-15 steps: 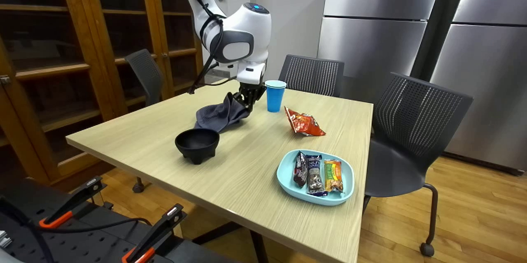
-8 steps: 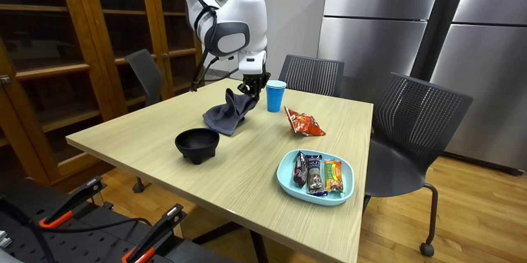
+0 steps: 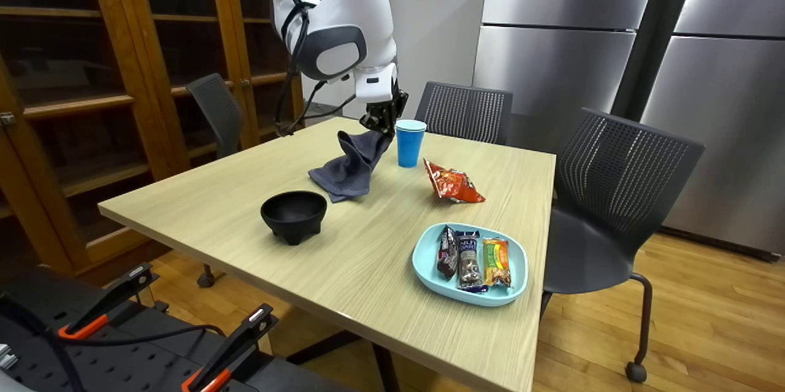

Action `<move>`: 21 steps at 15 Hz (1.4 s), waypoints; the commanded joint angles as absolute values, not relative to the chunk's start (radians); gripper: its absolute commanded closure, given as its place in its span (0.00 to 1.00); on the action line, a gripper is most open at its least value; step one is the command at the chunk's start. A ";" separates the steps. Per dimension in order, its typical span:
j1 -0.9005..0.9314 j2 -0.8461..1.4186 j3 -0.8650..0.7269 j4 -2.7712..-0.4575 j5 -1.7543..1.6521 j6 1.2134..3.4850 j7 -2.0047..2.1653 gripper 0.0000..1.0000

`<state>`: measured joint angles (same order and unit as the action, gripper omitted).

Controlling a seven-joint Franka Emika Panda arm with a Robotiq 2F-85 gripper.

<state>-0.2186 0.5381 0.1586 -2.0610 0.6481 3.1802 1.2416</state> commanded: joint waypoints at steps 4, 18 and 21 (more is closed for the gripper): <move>-0.384 0.389 0.339 -2.203 0.663 3.293 1.216 0.99; -0.497 0.343 0.391 -2.226 0.648 3.251 1.231 0.99; -0.510 0.329 0.391 -2.234 0.649 3.260 1.230 0.99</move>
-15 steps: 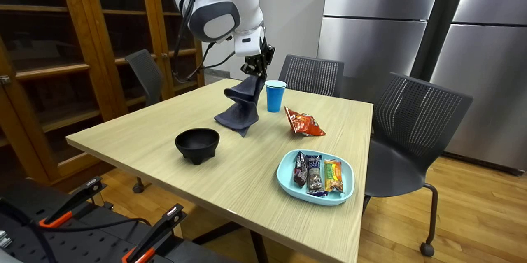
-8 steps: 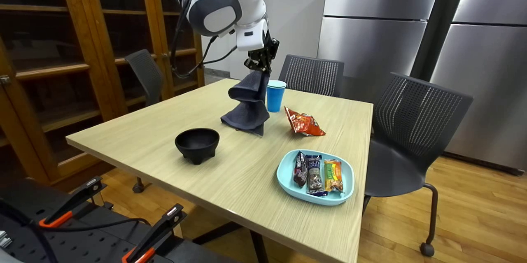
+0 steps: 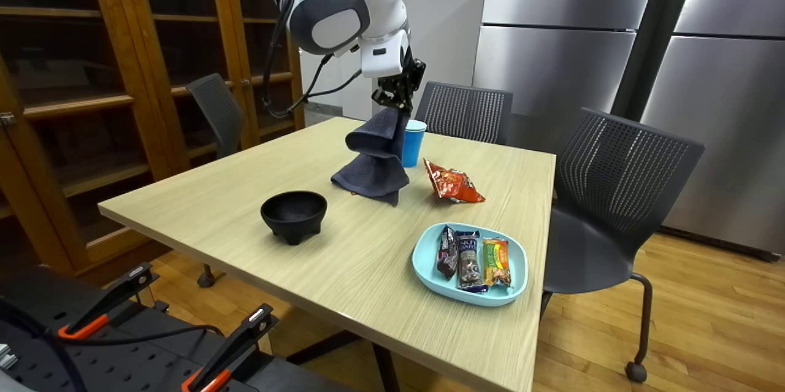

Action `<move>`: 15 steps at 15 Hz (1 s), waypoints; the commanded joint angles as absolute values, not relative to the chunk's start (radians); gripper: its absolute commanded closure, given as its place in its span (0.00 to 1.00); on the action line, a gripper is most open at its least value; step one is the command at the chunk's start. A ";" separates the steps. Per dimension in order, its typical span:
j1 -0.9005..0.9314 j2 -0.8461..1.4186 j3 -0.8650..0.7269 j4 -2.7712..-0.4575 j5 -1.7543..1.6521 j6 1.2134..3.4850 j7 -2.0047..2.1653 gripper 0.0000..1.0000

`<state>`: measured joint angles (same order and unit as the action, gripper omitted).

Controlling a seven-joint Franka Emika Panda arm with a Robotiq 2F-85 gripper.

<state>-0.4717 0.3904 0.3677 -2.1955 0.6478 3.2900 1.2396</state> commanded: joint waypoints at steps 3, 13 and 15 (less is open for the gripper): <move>-0.533 0.310 0.401 -2.238 0.651 3.258 1.231 0.99; -0.585 0.231 0.375 -2.263 0.654 3.074 1.222 0.99; -0.593 0.226 0.373 -2.265 0.656 3.068 1.223 0.99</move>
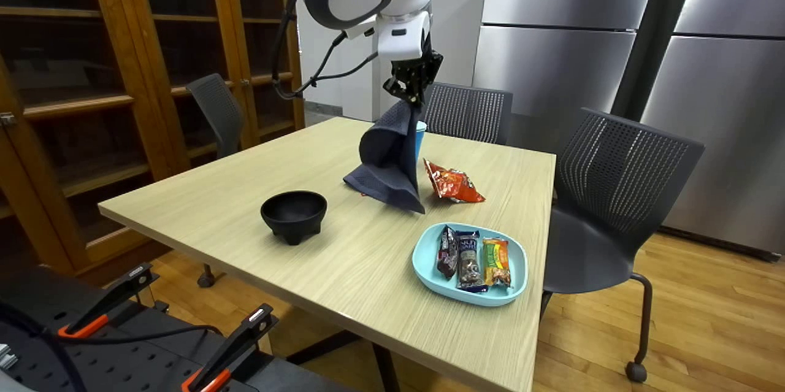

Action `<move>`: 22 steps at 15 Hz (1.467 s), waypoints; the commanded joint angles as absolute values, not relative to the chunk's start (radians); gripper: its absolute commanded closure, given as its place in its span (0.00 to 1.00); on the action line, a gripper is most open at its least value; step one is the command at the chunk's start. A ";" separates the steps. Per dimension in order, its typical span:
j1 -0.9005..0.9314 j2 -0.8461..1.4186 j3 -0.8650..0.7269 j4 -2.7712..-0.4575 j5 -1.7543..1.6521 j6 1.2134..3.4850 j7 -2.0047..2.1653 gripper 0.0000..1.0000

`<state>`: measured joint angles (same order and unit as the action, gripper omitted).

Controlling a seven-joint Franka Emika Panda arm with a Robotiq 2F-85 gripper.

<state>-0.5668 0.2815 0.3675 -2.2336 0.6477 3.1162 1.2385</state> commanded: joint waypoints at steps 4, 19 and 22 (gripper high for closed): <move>-0.585 0.209 0.311 -2.280 0.615 2.988 1.253 0.99; -0.198 0.183 -0.228 -2.249 0.358 2.729 1.381 0.99; -0.192 0.157 -0.240 -2.258 0.366 2.737 1.401 0.99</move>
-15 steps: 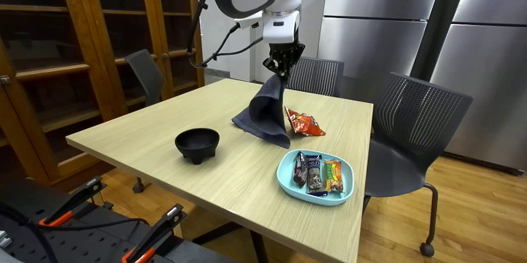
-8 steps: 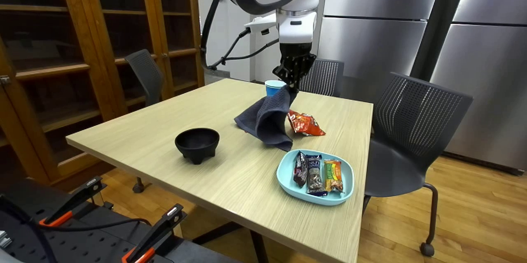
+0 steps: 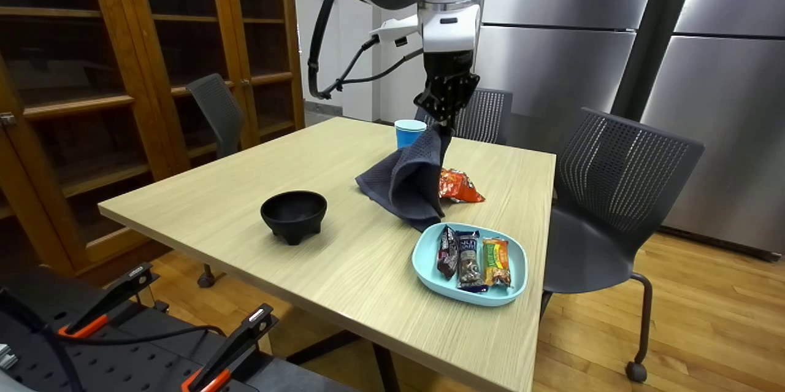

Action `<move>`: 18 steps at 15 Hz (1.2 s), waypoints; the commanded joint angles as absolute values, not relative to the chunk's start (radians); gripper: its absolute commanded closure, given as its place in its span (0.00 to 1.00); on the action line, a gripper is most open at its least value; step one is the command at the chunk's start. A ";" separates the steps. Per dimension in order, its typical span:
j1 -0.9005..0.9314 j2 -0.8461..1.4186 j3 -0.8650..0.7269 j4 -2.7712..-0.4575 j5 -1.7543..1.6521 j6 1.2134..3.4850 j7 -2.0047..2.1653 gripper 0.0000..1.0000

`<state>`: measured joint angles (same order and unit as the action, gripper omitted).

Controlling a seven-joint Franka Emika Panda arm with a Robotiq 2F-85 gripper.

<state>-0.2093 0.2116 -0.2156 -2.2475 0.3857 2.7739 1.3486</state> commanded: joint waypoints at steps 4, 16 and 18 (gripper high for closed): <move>-0.197 0.142 -0.250 -2.250 0.366 2.763 1.415 0.99; -0.224 0.128 -0.279 -2.190 0.400 2.755 1.468 0.99; -0.225 0.126 -0.282 -2.184 0.403 2.760 1.480 0.99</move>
<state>-0.2162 0.1483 -0.2840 -2.1971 0.3922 2.7756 1.4466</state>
